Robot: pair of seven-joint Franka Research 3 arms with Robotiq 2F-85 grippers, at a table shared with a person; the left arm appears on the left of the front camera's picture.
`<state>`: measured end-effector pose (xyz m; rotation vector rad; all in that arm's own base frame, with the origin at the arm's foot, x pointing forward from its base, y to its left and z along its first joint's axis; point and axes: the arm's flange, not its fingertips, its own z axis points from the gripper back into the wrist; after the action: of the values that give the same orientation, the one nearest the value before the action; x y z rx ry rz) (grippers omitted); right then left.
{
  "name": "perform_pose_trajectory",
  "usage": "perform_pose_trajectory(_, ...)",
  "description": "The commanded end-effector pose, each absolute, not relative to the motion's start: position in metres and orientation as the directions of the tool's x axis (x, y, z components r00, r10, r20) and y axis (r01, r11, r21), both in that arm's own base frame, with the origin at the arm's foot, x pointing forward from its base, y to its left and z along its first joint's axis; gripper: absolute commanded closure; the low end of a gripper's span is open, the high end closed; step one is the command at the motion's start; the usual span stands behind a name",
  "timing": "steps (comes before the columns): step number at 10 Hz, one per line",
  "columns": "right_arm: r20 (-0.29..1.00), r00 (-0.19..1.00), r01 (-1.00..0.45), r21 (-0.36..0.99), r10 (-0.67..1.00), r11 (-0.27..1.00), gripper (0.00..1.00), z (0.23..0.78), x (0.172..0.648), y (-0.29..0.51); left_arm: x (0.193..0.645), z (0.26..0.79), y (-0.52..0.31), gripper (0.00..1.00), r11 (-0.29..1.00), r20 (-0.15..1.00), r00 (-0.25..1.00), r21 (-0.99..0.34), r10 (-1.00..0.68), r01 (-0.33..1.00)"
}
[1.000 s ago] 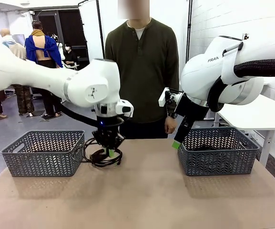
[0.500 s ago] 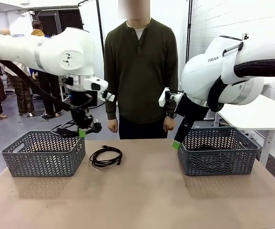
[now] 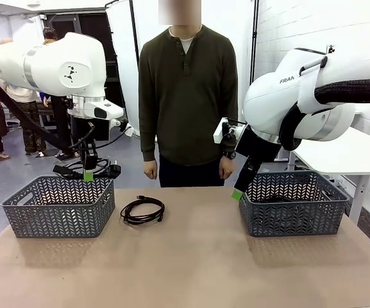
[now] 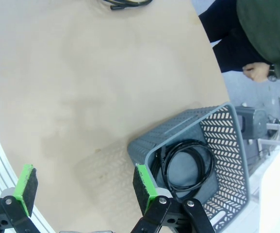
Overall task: Organize the cables according to human instructions.
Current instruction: Pick up a bundle of cables and place it in the basket indicated by the human.
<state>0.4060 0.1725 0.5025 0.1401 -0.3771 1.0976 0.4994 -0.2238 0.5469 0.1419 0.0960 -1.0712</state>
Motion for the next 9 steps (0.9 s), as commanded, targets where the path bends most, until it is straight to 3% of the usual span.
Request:
perform_pose_trajectory(1,0.365,0.401,-0.885,-0.082,0.840,0.458,0.00,0.501,0.406,0.172,0.495,0.545,-0.232,1.00,0.471,-0.177,0.474,0.060,-0.863,0.880)
perform_pose_trajectory(6,0.365,0.401,-0.885,-0.082,0.840,0.458,0.00,0.501,0.406,0.172,0.495,0.545,-0.232,1.00,0.471,-0.177,0.474,0.060,-0.863,0.880)
perform_pose_trajectory(9,0.365,0.401,-0.885,-0.082,0.840,0.458,0.00,0.501,0.406,0.172,0.500,0.541,-0.211,1.00,0.403,-0.148,0.413,0.092,-0.899,0.911)
